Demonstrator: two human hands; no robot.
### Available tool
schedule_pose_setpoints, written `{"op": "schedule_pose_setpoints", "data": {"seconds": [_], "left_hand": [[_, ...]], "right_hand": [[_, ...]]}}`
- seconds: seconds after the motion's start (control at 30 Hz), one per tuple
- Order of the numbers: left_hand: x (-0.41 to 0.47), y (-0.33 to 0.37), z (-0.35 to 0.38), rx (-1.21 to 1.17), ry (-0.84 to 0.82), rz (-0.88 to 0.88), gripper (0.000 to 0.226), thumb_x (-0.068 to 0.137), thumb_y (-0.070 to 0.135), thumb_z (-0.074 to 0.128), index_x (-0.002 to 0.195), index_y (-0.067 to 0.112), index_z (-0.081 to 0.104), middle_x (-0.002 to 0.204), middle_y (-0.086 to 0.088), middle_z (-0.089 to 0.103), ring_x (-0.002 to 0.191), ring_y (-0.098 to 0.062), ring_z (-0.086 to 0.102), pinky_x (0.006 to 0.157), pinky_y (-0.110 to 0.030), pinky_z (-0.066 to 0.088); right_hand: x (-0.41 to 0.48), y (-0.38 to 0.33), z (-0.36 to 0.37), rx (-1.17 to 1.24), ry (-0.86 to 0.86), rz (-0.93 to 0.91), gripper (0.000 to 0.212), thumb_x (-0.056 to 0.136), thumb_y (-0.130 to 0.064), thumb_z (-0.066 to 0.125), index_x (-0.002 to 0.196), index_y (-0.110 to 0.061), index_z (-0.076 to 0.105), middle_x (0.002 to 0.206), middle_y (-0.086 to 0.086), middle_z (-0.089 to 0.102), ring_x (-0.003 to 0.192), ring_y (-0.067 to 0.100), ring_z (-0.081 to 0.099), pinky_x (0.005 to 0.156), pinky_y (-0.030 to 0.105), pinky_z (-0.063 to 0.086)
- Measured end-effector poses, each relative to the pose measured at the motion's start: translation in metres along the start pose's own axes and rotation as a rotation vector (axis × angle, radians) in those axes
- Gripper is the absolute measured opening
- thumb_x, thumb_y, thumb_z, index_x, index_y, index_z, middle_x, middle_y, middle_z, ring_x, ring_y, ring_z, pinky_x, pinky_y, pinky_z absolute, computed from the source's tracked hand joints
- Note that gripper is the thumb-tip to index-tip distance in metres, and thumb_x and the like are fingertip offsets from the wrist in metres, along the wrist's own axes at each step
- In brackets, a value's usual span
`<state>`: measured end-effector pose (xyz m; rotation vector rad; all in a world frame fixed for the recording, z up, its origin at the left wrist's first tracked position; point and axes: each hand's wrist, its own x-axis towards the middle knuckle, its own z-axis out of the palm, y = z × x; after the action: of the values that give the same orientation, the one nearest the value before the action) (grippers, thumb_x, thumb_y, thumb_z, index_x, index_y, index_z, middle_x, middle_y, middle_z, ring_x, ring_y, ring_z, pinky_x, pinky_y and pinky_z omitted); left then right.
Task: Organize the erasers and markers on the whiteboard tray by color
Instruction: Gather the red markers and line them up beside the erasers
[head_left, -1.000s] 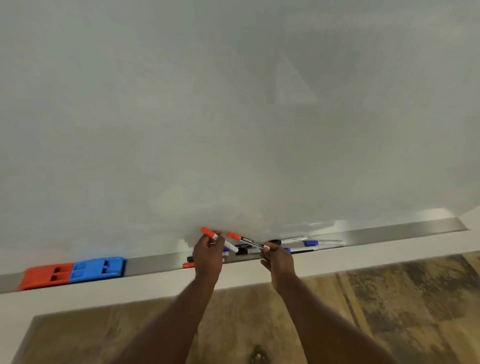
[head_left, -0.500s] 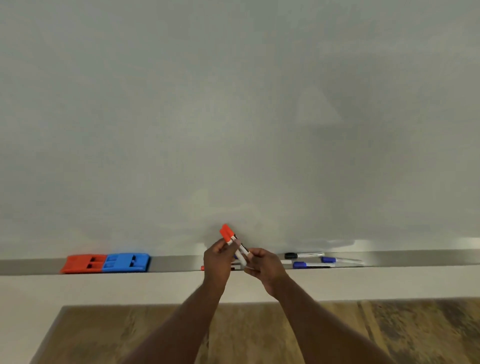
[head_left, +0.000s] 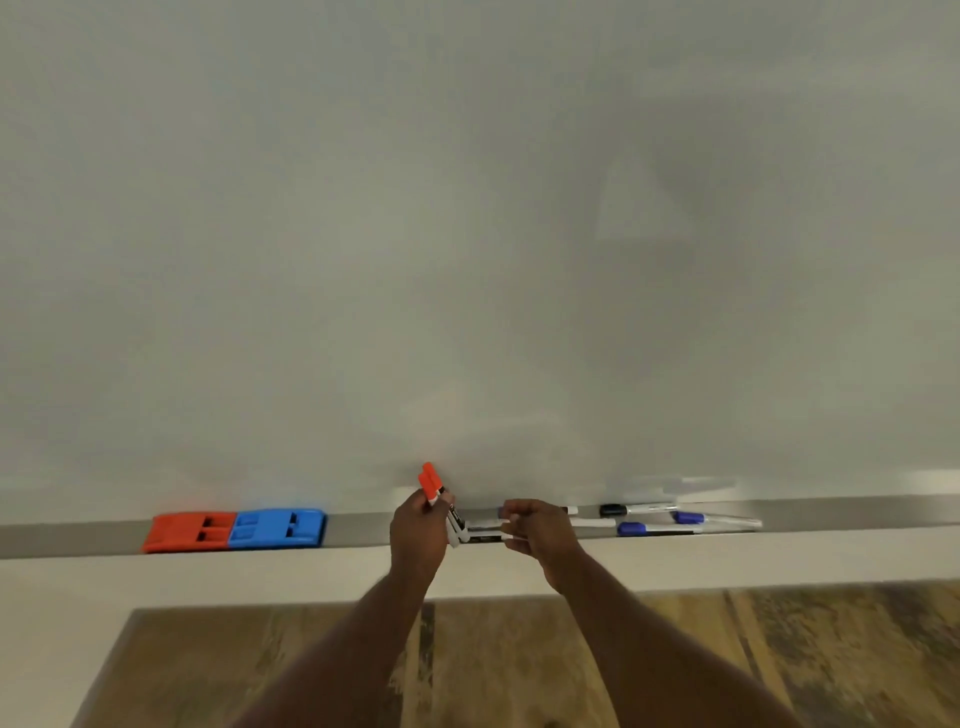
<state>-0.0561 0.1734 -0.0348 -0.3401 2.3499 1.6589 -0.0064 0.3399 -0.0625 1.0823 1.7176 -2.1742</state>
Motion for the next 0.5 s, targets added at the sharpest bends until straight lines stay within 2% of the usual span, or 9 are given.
{"op": "schedule_pose_setpoints", "data": {"seconds": [0.1, 0.17, 0.23, 0.3, 0.4, 0.5], "left_hand": [[0.012, -0.019, -0.01, 0.157, -0.033, -0.039, 0.02, 0.094, 0.028, 0.057, 0.086, 0.014, 0.068, 0.073, -0.003, 0.065, 0.075, -0.027, 0.062, 0.065, -0.03, 0.043], [0.02, -0.03, -0.015, 0.224, -0.06, -0.095, 0.021, 0.095, 0.029, 0.055, 0.086, 0.014, 0.067, 0.074, -0.004, 0.065, 0.073, -0.026, 0.062, 0.066, -0.029, 0.041], [0.025, -0.036, -0.018, 0.254, -0.108, -0.149, 0.018, 0.093, 0.026, 0.056, 0.081, 0.016, 0.066, 0.071, -0.003, 0.065, 0.068, -0.025, 0.062, 0.065, -0.028, 0.043], [0.031, -0.04, -0.02, 0.269, -0.165, -0.187, 0.015, 0.092, 0.023, 0.058, 0.086, 0.012, 0.067, 0.076, -0.007, 0.065, 0.075, -0.029, 0.063, 0.072, -0.032, 0.049], [0.036, -0.044, -0.02, 0.216, -0.229, -0.259, 0.015, 0.092, 0.022, 0.058, 0.083, 0.012, 0.065, 0.086, -0.016, 0.071, 0.085, -0.033, 0.069, 0.086, -0.047, 0.057], [0.039, -0.049, -0.016, 0.204, -0.281, -0.276, 0.021, 0.093, 0.022, 0.057, 0.074, 0.015, 0.062, 0.064, -0.005, 0.07, 0.066, -0.024, 0.069, 0.082, -0.046, 0.058]], "right_hand": [[0.006, 0.006, 0.002, -0.036, 0.076, 0.018, 0.022, 0.09, 0.006, 0.057, 0.091, -0.009, 0.073, 0.093, 0.015, 0.07, 0.082, 0.023, 0.068, 0.076, 0.036, 0.06], [0.009, 0.008, 0.003, -0.036, 0.11, 0.043, 0.021, 0.091, 0.007, 0.054, 0.093, -0.005, 0.071, 0.092, 0.019, 0.068, 0.083, 0.026, 0.066, 0.081, 0.042, 0.058], [0.012, 0.012, 0.004, 0.019, 0.133, 0.074, 0.025, 0.092, 0.01, 0.048, 0.088, -0.007, 0.066, 0.082, 0.017, 0.062, 0.075, 0.026, 0.061, 0.078, 0.043, 0.052], [0.015, 0.015, 0.005, 0.01, 0.155, 0.082, 0.026, 0.094, 0.012, 0.043, 0.089, -0.006, 0.062, 0.077, 0.015, 0.057, 0.07, 0.025, 0.055, 0.074, 0.041, 0.046], [0.015, 0.02, 0.004, -0.104, 0.178, 0.08, 0.021, 0.093, 0.005, 0.05, 0.094, -0.012, 0.062, 0.084, 0.008, 0.062, 0.074, 0.022, 0.06, 0.081, 0.041, 0.054], [0.016, 0.023, 0.007, -0.148, 0.178, 0.097, 0.018, 0.09, 0.001, 0.056, 0.097, -0.012, 0.064, 0.093, 0.006, 0.066, 0.078, 0.018, 0.064, 0.086, 0.04, 0.058]]}}
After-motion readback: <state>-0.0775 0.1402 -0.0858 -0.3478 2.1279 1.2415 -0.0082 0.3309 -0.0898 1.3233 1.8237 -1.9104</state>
